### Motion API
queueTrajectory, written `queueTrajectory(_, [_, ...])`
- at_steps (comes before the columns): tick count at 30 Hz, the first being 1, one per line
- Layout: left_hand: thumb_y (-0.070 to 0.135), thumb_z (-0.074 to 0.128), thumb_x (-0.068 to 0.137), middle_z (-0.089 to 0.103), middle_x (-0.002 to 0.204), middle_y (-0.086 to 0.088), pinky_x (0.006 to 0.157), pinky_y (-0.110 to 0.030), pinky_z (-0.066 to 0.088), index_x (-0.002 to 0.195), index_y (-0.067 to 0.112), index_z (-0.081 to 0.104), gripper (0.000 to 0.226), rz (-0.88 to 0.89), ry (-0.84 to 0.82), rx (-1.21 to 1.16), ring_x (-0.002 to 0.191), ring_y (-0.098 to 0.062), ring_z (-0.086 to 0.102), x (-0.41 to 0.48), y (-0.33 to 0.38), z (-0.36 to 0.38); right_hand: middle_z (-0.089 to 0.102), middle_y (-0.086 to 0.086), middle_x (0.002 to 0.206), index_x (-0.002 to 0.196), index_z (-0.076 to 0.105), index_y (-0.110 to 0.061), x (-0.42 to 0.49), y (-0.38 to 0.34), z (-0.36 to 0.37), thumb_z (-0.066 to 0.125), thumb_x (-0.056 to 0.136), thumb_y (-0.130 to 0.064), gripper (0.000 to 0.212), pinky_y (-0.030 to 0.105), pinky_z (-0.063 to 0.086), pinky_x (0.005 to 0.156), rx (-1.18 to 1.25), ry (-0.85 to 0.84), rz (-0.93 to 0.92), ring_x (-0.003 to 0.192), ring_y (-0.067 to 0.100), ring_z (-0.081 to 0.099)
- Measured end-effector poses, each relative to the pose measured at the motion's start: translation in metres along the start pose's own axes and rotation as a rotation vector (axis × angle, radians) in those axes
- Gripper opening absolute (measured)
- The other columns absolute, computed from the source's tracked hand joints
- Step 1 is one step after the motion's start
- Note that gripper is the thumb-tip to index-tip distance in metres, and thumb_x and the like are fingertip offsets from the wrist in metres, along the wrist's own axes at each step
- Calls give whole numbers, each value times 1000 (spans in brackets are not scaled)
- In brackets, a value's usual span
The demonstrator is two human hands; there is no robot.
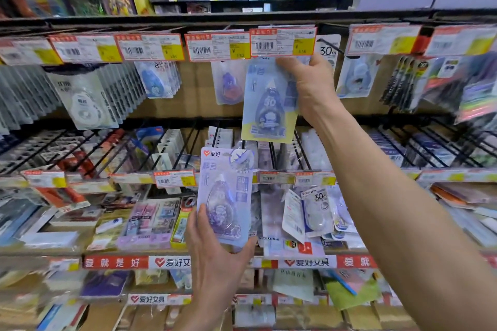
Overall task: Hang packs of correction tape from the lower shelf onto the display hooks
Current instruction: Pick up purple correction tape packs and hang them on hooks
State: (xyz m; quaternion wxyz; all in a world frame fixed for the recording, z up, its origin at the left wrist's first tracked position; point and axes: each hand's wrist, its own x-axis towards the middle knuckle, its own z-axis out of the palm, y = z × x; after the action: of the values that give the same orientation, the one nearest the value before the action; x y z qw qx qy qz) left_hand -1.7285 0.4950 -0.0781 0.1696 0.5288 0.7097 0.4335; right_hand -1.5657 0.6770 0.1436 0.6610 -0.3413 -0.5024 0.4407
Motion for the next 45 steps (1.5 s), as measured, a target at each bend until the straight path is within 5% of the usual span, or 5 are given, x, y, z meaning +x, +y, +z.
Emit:
queueTrajectory(10, [59,80,71,0,154,23,119,-45,21,154,32,5,115,7,-7,-10,148,-11,3,2,-4,-1,79,2,98,103,69,-11,12,4,-16,62,97,-3,12,41,63,84,-52,-71,-17,91,21,77])
queueTrajectory(18, [59,81,68,1,154,21,117,-44,28,153,33,4,117,75,-19,-6,147,-13,8,8,2,3,72,-10,104,111,62,-25,53,28,-9,78,86,-37,32,40,57,92,-540,203,-150,97,8,68])
queueTrajectory(31, [65,77,69,-6,156,22,118,-38,22,154,35,-3,121,108,-23,6,149,-10,1,16,9,15,59,-4,114,122,49,-26,46,47,-22,72,88,-42,44,40,52,97,-733,291,-205,104,16,61])
queueTrajectory(39, [64,78,70,-7,158,15,118,-36,24,153,33,-3,120,184,-5,36,147,-9,-2,26,39,30,74,7,95,105,71,-12,-66,56,-37,62,99,-46,36,33,56,72,-300,-170,181,82,16,69])
queueTrajectory(45, [67,78,66,-1,159,6,117,-42,28,152,29,-1,123,291,12,126,147,-20,4,32,48,38,71,5,84,83,67,-15,-82,61,-37,69,96,-9,15,26,55,66,-115,-124,208,75,17,67])
